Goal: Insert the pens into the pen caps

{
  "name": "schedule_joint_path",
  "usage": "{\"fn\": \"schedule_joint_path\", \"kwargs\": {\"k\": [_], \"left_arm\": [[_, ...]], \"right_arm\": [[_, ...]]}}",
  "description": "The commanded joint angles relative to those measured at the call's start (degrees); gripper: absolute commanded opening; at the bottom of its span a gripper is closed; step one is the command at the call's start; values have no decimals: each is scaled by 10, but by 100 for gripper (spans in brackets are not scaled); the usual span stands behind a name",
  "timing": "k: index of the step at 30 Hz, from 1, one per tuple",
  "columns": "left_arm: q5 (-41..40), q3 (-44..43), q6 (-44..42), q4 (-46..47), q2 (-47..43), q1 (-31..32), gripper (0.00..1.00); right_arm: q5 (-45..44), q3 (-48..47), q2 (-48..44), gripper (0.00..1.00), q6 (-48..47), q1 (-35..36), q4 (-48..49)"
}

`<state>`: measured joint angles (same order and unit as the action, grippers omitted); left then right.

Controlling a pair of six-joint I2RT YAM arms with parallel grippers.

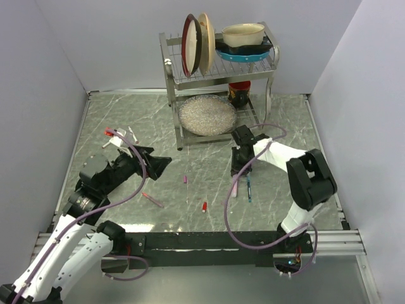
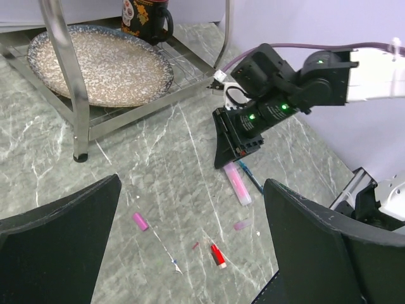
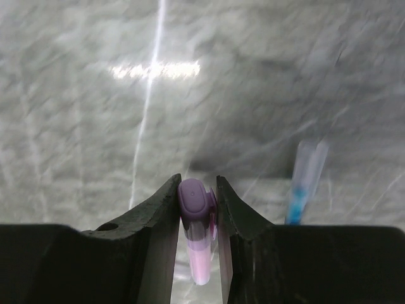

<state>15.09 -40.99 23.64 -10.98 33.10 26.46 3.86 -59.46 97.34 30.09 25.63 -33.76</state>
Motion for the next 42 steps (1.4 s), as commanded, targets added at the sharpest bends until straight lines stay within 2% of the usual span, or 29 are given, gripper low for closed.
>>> {"fn": "schedule_joint_path", "kwargs": {"k": [1,6,11,18,23,25,29,33,34,35,38,41,42], "left_arm": [[-11,-1,-10,7,-1,2,99],[3,2,-11,13,0,2,99],[-17,-3,-11,3,6,2,99],[-40,-3,-13,-1,4,2,99],[-65,-1,-13,-7,6,2,99],[-116,-6,8,-16,10,2,99],[-225,-17,133,-62,34,2,99],[-278,-59,322,-169,80,2,98],[-287,-70,354,-231,91,2,96],[-292,-91,404,-258,116,2,94],[-279,-108,472,-351,164,2,90],[-235,-89,532,-400,197,2,86],[-212,-79,547,-406,202,2,81]], "right_arm": [[-24,-36,28,8,-11,-3,-11],[-38,-29,45,21,-6,-2,-10],[-46,-34,48,27,-4,-2,-10],[-54,-50,53,41,-12,-2,-27],[-52,-56,32,46,-13,-3,-31],[-56,-61,25,46,-12,-2,-37],[-70,-68,-31,47,-10,-2,-53],[-80,-65,-93,47,-11,-1,-61],[-77,-59,-107,47,-11,-1,-60],[-76,-55,-132,47,-10,-1,-54],[-54,-30,-187,47,-9,-1,-33],[-40,-5,-238,47,-7,-1,-12],[-40,0,-249,47,-6,-1,-9]]}}
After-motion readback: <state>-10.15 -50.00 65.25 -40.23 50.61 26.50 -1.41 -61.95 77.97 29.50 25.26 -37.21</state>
